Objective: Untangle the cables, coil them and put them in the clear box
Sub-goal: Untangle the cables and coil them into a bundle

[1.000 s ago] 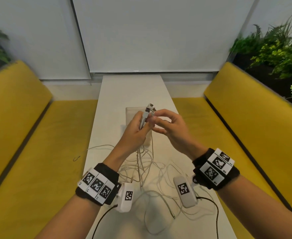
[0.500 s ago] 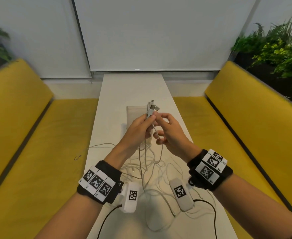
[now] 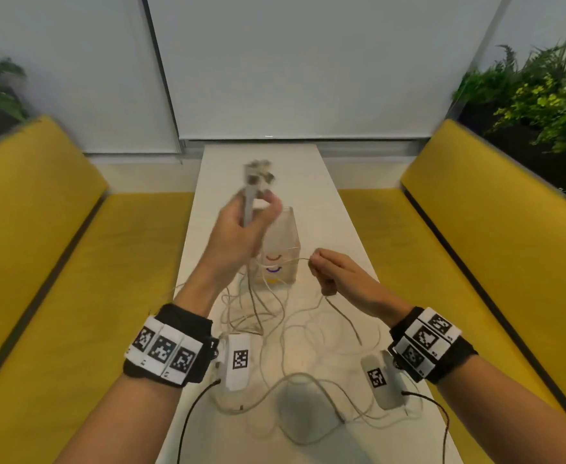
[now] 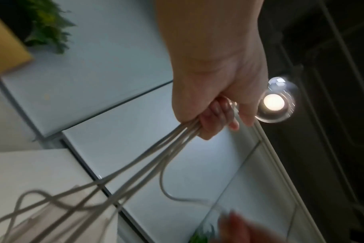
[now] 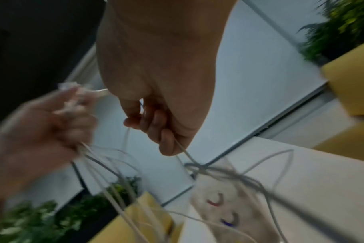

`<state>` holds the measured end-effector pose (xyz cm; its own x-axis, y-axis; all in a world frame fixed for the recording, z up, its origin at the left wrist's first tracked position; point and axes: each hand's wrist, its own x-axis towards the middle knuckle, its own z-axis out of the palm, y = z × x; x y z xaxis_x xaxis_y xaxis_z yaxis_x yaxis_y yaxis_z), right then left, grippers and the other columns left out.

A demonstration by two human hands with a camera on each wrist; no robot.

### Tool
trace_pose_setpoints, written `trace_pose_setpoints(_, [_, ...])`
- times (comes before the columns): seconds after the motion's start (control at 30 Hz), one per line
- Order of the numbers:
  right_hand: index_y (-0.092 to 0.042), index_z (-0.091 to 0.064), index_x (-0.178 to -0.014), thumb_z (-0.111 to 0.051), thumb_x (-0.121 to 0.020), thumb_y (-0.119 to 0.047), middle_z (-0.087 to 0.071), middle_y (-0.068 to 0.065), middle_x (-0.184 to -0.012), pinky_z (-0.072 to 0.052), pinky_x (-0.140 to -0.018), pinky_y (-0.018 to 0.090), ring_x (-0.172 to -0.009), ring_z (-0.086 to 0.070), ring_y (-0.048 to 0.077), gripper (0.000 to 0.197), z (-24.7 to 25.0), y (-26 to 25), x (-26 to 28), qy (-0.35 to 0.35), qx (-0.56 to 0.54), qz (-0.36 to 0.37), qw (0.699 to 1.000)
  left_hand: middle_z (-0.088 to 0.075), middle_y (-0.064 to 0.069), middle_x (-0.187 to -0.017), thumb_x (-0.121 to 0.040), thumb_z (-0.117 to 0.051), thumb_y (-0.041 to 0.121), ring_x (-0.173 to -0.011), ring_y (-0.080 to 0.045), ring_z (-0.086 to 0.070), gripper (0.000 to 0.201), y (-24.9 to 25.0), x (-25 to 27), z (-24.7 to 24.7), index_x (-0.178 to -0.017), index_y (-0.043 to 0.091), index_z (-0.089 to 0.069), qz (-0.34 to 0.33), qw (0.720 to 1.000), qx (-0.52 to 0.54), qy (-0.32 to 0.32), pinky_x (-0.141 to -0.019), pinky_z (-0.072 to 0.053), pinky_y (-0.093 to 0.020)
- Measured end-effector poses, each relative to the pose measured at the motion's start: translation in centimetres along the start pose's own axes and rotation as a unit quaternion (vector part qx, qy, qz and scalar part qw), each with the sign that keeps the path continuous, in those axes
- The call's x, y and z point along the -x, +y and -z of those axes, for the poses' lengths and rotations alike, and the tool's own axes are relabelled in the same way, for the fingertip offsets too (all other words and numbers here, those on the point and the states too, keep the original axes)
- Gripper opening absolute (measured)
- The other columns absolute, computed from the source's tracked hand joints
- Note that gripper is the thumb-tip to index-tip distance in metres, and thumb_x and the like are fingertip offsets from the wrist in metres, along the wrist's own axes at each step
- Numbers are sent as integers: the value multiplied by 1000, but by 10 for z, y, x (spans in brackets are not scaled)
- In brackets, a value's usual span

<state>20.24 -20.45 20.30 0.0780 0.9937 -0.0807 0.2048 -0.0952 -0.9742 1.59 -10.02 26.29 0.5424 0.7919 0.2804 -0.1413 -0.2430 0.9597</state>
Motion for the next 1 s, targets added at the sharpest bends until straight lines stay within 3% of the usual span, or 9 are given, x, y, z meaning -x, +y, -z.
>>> trace_pose_setpoints(0.07, [-8,-53,-88,-36,-107,-21,-33,-4,-66,-24,-55,25,-57,-26,10,30,-8,-16,-4,-11,-30,26,999,-60,16,-58,-96,-65,26,-48,-5,-49,9,-12,5,-14,-104,24,-67,-8,989,-130,-74,-50,-42,-18])
trace_pose_setpoints(0.17, [-2,-55,-104,-31,-108,-15,-35,-6,-65,-25,-55,24,-57,-28,8,27,-10,-33,-4,-24,-69,52,996,-66,2,-70,-93,-63,46,-66,-20,-61,23,-24,8,-21,-80,28,-70,24,980,-174,-97,-63,-49,-32])
trace_pose_setpoints(0.2, [-3,-56,-104,-33,-108,-15,-35,-8,-65,-26,-55,24,-57,-29,8,27,-8,-35,-3,-27,-69,62,995,-64,-2,-67,-92,-64,49,-64,-23,-59,30,-27,7,-19,-74,25,-68,35,981,-171,-84,-61,-48,-34])
trace_pose_setpoints(0.3, [-10,-61,-97,-51,-101,-29,-35,-7,-64,-29,-56,24,-59,-29,9,22,4,-29,3,-21,-52,84,995,-42,13,-47,-92,-67,39,-45,-6,-37,36,-21,4,-12,-62,20,-61,32,986,-159,-45,-47,-31,-20])
trace_pose_setpoints(0.37, [-15,-59,-84,-63,-90,-44,-34,-2,-65,-28,-56,25,-59,-29,11,30,16,-20,6,-11,-51,78,996,-36,15,-48,-93,-67,34,-45,-5,-30,33,-14,1,-4,-68,13,-62,24,994,-106,14,-46,-25,-22])
trace_pose_setpoints(0.43, [-17,-50,-72,-67,-84,-54,-31,2,-66,-24,-57,32,-61,-27,15,43,26,-6,9,4,-13,59,998,-35,11,-53,-93,-68,33,-47,-10,-28,30,-7,-5,6,-67,22,-58,10,995,-18,99,-45,-22,-27])
trace_pose_setpoints(0.57, [-16,-39,-68,-59,-91,-54,-28,-2,-62,-22,-57,30,-59,-24,14,49,43,37,17,27,91,0,995,-35,8,-49,-98,-61,28,-40,-8,-26,30,7,-9,15,-71,25,-50,-8,973,127,194,-39,-24,-23])
trace_pose_setpoints(0.77, [-14,-40,-74,-51,-90,-60,-28,5,-69,-30,-57,22,-56,-28,10,51,69,90,33,65,154,-89,982,-28,10,-48,-101,-56,33,-41,-7,-22,24,10,-9,20,-81,20,-49,-4,939,191,288,-39,-22,-22])
trace_pose_setpoints(1.0, [-13,-42,-91,-38,-104,-41,-43,4,-88,-38,-68,34,-78,-41,16,31,96,124,43,207,163,-200,944,-26,7,-50,-102,-53,36,-43,-9,-19,35,5,-10,20,-74,20,-40,-8,929,204,309,-39,-19,-23])
